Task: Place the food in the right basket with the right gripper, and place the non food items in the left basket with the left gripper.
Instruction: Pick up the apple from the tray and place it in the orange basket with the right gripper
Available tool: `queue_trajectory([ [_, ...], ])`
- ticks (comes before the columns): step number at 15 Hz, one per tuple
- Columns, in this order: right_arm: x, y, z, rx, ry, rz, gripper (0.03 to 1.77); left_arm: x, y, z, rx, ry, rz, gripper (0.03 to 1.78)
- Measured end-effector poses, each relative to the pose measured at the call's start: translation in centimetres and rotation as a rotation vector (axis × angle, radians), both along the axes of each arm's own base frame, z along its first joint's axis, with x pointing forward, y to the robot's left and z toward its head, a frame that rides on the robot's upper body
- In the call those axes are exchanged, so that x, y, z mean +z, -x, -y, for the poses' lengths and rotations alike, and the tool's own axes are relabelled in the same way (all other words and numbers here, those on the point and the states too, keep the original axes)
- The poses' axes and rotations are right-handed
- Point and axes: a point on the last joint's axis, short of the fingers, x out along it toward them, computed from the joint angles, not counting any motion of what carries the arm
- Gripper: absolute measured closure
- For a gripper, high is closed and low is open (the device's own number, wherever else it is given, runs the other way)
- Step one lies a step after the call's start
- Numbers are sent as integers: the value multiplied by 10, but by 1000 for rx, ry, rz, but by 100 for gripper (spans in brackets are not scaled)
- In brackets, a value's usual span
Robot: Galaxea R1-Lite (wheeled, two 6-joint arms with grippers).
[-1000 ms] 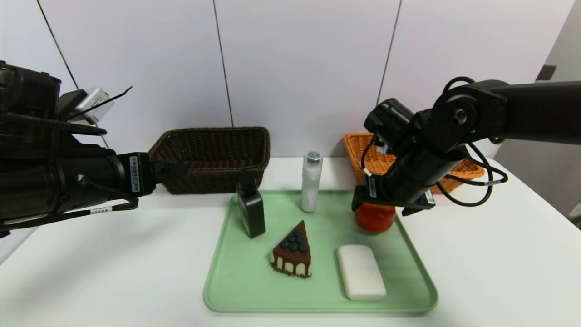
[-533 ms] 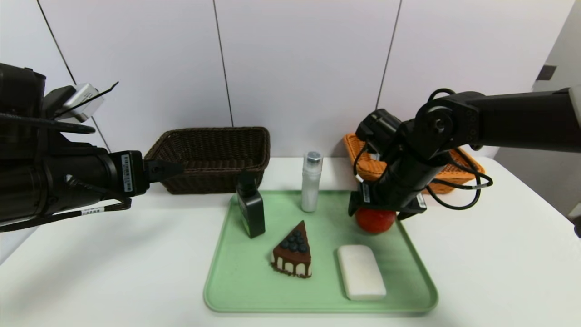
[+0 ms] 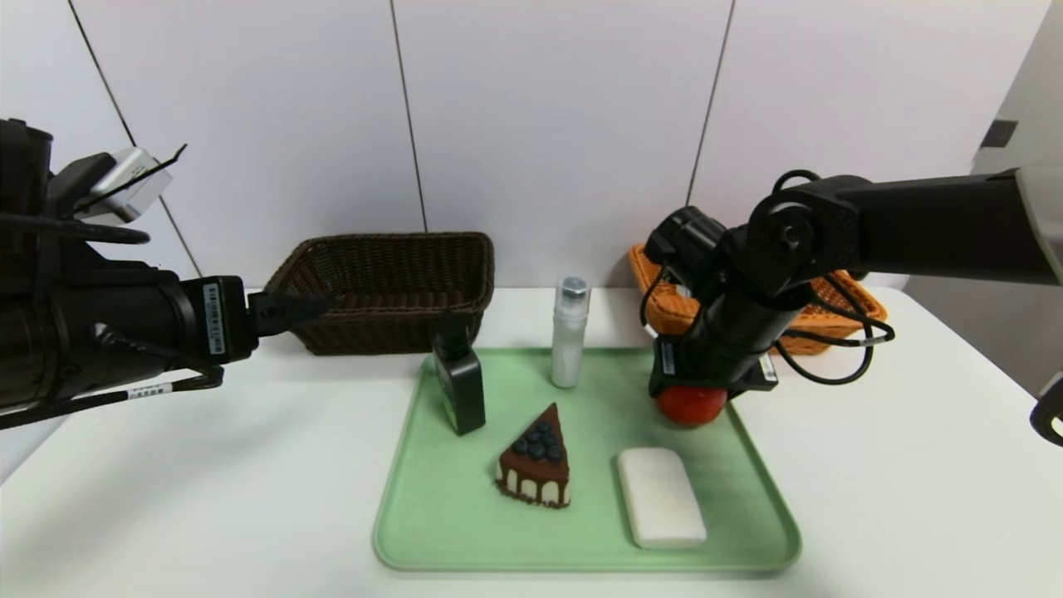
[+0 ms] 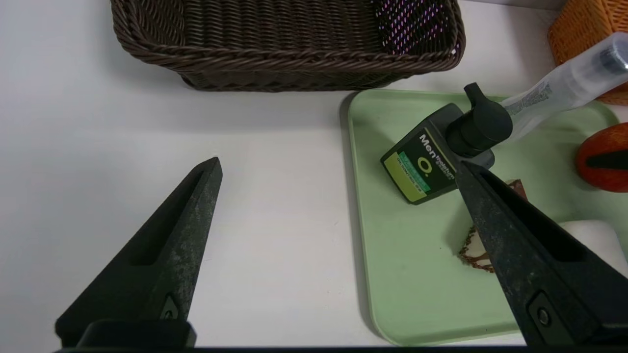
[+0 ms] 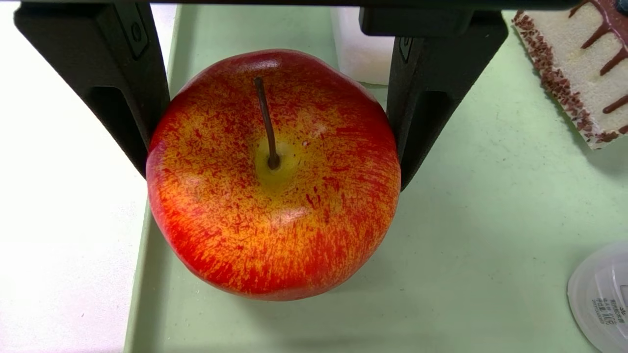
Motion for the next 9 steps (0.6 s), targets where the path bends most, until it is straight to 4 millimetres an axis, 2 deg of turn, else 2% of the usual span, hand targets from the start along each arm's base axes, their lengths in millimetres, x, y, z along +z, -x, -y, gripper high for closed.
queue_trajectory([
  [2, 12, 8, -4, 19, -19, 22, 60, 1, 3, -1, -1, -2, -7, 12],
  [4, 33, 25, -8, 57, -39, 44, 61, 2, 8, -3, -3, -8, -22, 12],
  [9, 104, 65, -4, 158, -249, 166, 61, 8, 19, -6, -42, 9, -43, 12],
])
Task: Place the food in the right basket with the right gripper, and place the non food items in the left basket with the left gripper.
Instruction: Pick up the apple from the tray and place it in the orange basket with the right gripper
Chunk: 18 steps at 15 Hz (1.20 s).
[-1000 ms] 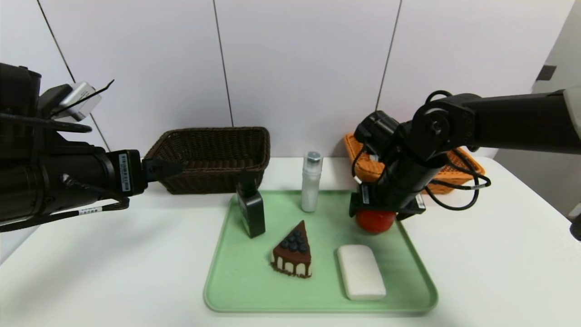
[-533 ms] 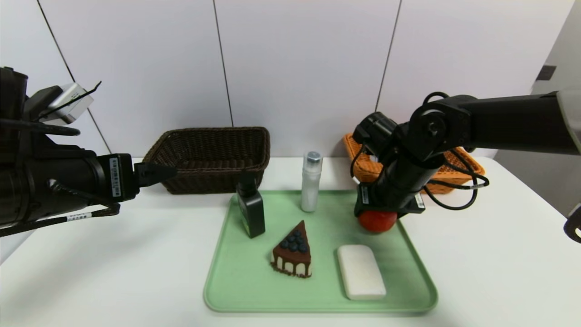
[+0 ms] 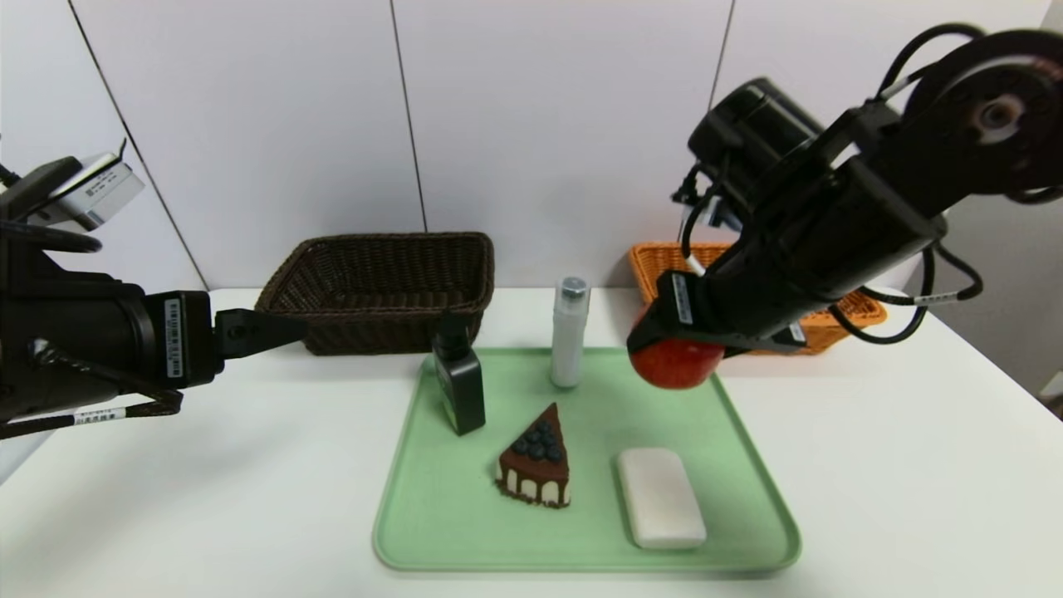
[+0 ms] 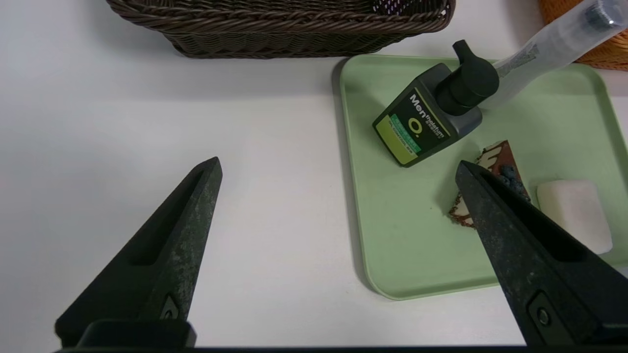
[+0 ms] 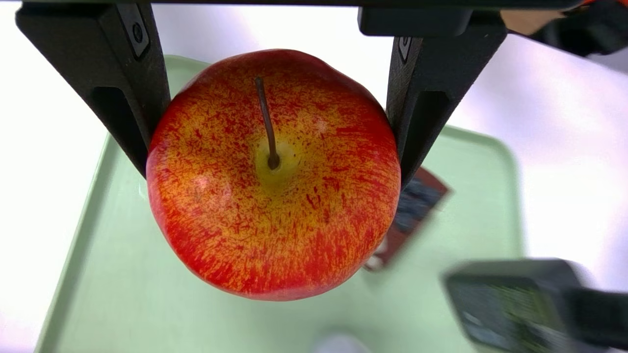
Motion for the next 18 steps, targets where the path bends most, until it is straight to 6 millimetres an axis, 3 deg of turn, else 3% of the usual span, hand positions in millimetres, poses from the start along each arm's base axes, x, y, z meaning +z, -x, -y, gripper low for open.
queue_trajectory([
  [3, 34, -8, 18, -74, -107, 168, 61, 1, 4, -1, 1, 0, -1, 12],
  [6, 39, -41, 47, -228, -123, 299, 61, 3, 6, -2, 0, 2, 9, 12],
  [9, 15, -88, 72, -348, -111, 327, 61, 5, 9, -4, -1, 4, 23, 12],
  [12, -23, -128, 84, -407, -88, 296, 61, 6, 13, -5, -1, 9, 30, 12],
  [18, -91, -174, 88, -469, -13, 222, 61, 6, 13, -5, -2, 12, 30, 12],
])
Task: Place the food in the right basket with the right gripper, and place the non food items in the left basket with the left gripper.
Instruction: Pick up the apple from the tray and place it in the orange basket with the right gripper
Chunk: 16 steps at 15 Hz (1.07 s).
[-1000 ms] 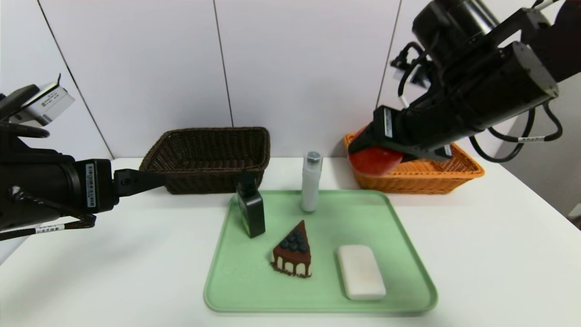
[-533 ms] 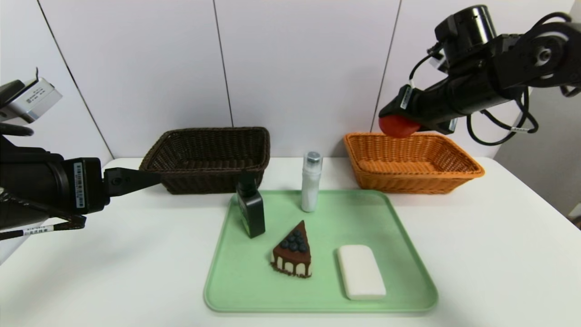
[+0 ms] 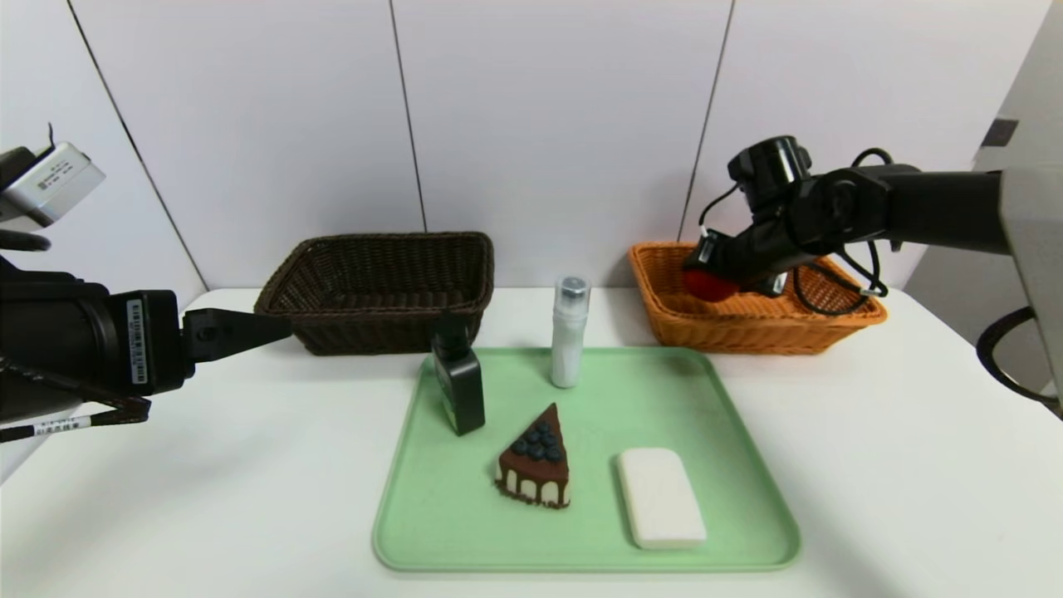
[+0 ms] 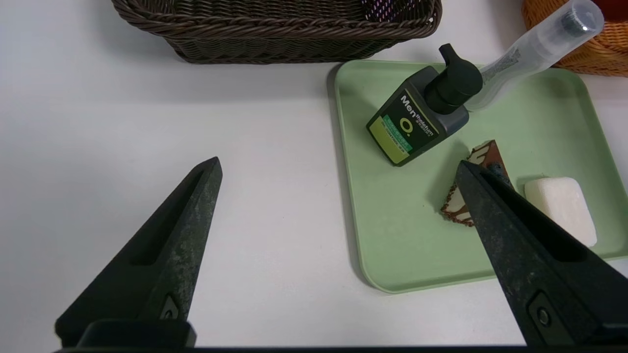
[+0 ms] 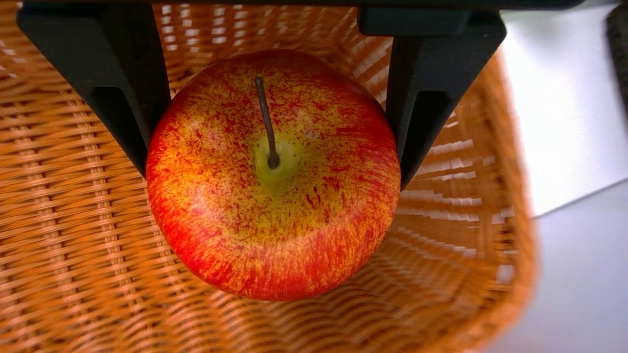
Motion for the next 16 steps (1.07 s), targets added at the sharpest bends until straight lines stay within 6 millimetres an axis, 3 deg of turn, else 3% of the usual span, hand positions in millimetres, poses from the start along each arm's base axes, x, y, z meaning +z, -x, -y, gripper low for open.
queue_trajectory([
  [2, -13, -5, 2, -5, 7, -28, 49, 0, 0, 0, 1, 0, -1, 12],
  [5, -16, -7, 2, -9, 13, -36, 36, 0, -1, 0, -3, 0, 0, 12],
  [16, 14, 18, 5, -5, 13, -62, 15, -1, -2, 1, -6, -1, -6, 12],
])
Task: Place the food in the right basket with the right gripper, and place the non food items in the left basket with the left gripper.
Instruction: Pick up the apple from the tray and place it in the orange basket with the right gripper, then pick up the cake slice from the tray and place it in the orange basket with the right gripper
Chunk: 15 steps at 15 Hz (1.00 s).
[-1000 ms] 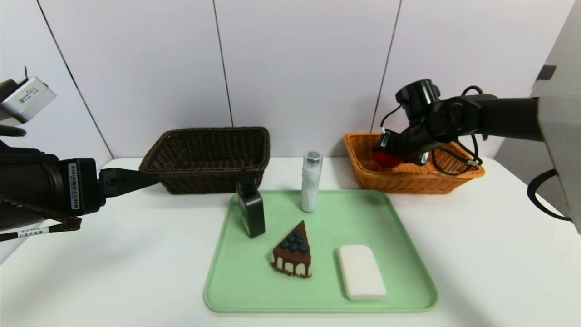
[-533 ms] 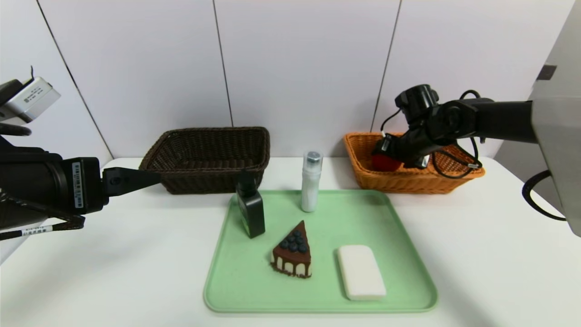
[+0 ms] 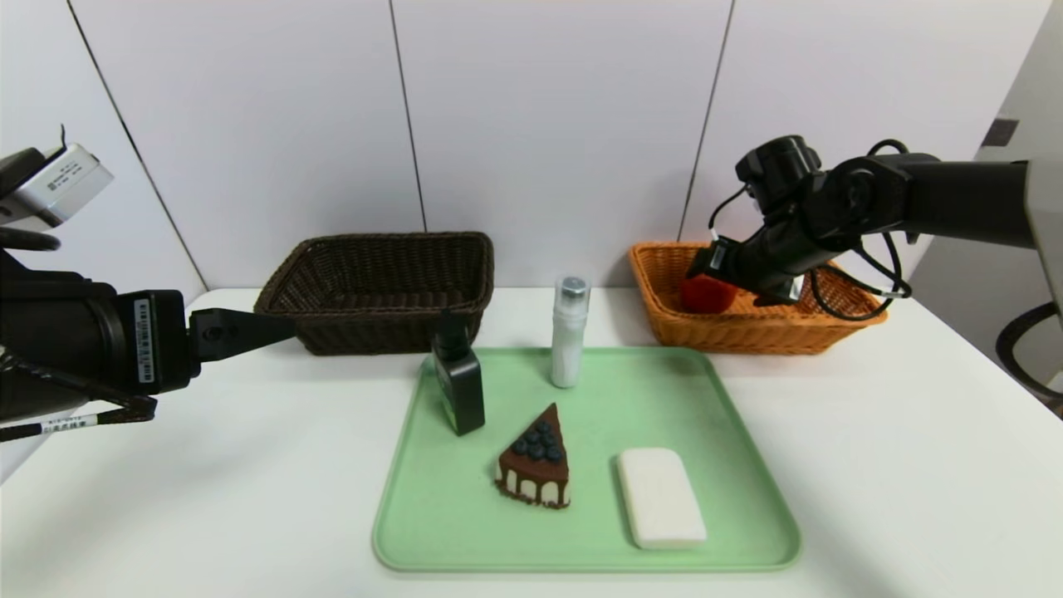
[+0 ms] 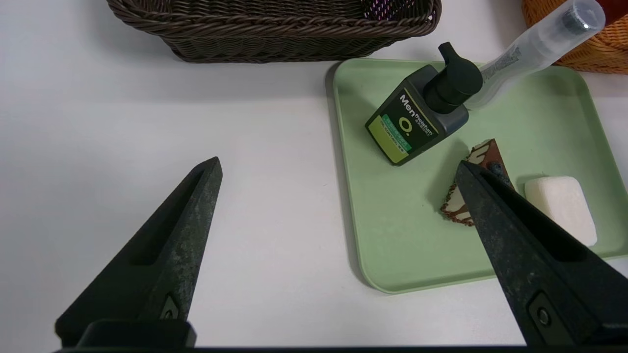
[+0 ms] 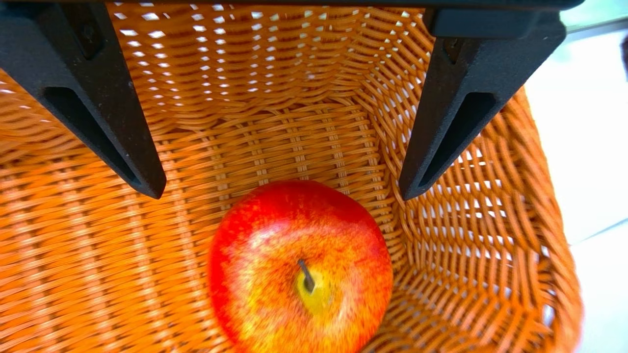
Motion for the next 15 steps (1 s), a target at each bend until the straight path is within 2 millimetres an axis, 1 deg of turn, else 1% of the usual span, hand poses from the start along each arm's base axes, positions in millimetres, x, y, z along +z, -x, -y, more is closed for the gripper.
queue_trajectory([
  [1, 6, 3, 0, 0, -1, 14, 15, 1, 0, 0, 0, 0, 3, 12],
  [2, 16, 8, 0, 6, -4, 37, 14, 1, 1, 0, 0, 1, 5, 12],
  [4, 46, 27, -7, 33, -14, 109, 13, 2, 2, -1, 2, 4, 11, 12],
  [6, 86, 60, -20, 85, -34, 200, 12, 2, 3, -1, 2, 4, 11, 12],
  [7, 102, 80, -30, 119, -37, 228, 12, 1, 4, -2, 1, 3, 9, 12],
  [9, 125, 129, -54, 226, -40, 218, 11, 0, 6, -2, 1, 4, 8, 12],
  [11, 132, 176, -77, 343, -49, 130, 11, -1, 9, -3, 1, 4, 6, 12],
  [12, 132, 194, -85, 367, -77, 66, 11, -3, 11, -4, -1, 3, 3, 12],
  [13, 130, 205, -90, 365, -118, 4, 11, -5, 13, -5, -1, 2, 0, 12],
  [14, 126, 210, -96, 353, -167, -50, 11, -6, 15, -5, -1, 2, -1, 12],
  [15, 121, 211, -102, 325, -214, -105, 11, -7, 16, -6, -1, 1, -2, 12],
])
